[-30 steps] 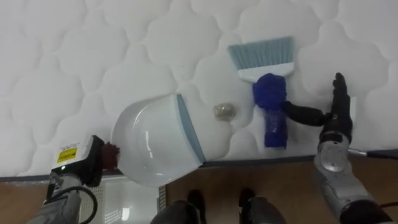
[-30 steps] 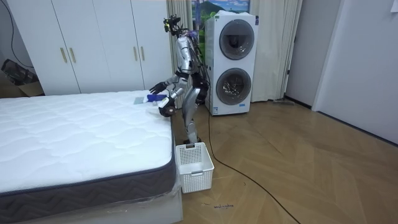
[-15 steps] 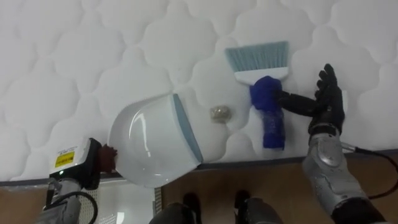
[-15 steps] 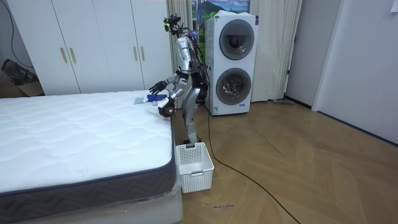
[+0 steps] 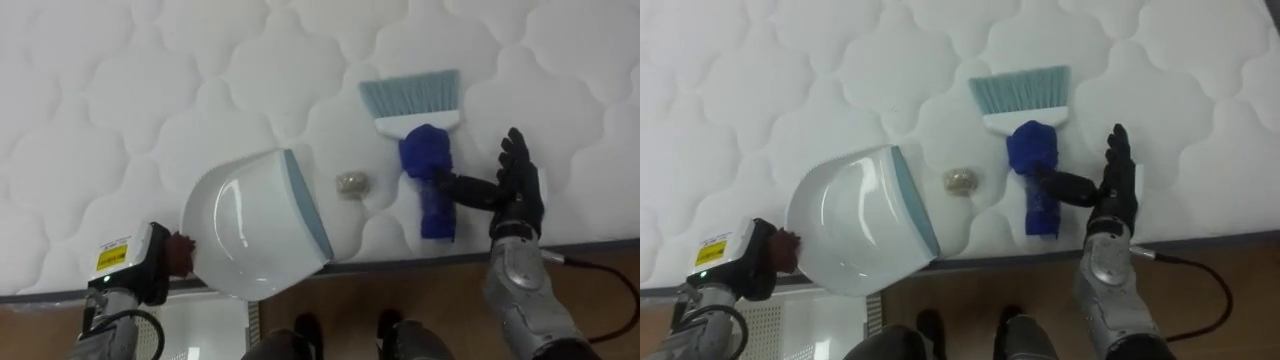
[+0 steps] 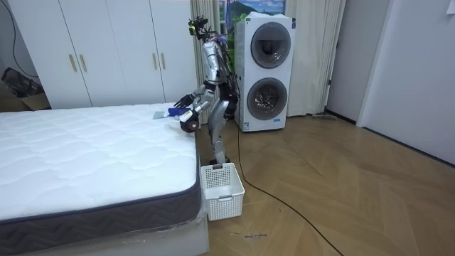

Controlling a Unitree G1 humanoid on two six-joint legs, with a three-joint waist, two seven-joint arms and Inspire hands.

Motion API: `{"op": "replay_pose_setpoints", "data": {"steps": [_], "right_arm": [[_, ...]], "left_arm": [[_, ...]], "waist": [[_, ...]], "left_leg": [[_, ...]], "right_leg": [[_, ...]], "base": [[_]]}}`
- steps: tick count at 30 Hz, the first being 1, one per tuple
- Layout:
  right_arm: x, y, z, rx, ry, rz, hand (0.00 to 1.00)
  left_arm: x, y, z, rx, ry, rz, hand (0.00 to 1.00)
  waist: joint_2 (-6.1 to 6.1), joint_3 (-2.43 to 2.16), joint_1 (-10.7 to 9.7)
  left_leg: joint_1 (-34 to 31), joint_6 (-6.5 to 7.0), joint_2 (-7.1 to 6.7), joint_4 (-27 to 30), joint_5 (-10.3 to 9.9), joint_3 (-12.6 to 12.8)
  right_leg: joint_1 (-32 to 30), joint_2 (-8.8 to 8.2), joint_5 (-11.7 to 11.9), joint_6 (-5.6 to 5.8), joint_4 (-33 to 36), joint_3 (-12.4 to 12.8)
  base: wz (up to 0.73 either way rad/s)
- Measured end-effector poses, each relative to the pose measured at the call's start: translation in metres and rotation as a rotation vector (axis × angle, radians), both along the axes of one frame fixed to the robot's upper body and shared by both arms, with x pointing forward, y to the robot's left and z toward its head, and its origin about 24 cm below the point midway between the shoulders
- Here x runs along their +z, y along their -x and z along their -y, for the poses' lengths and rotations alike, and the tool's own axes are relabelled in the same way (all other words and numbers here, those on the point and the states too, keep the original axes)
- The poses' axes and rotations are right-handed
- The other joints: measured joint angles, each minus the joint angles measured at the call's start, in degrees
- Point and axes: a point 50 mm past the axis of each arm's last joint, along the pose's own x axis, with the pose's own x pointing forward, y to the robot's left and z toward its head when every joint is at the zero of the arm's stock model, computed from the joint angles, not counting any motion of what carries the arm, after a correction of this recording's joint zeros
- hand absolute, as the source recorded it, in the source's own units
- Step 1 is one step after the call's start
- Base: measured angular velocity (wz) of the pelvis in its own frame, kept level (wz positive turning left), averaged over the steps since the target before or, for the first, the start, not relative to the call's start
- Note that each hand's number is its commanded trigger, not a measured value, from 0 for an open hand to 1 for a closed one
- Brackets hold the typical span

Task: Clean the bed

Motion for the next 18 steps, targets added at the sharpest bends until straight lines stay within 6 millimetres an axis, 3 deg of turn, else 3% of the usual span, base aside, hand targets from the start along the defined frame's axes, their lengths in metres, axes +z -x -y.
{"op": "replay_pose_setpoints", "data": {"steps": [18], "right_arm": [[-0.0079, 0.0032, -0.0045, 0.073, 0.128, -0.048, 0.00]], "left_arm": [[0.0025, -0.0045, 0.0010, -0.007, -0.004, 0.010, 1.00]], "waist": [[0.06, 0.02, 0.2]], "left_leg": [[0.5, -0.10, 0.04, -1.5, 0.0, -0.1]], "right_leg": [[1.1, 0.07, 0.1, 0.05, -2.1, -1.2]], "base": [[0.00]]}}
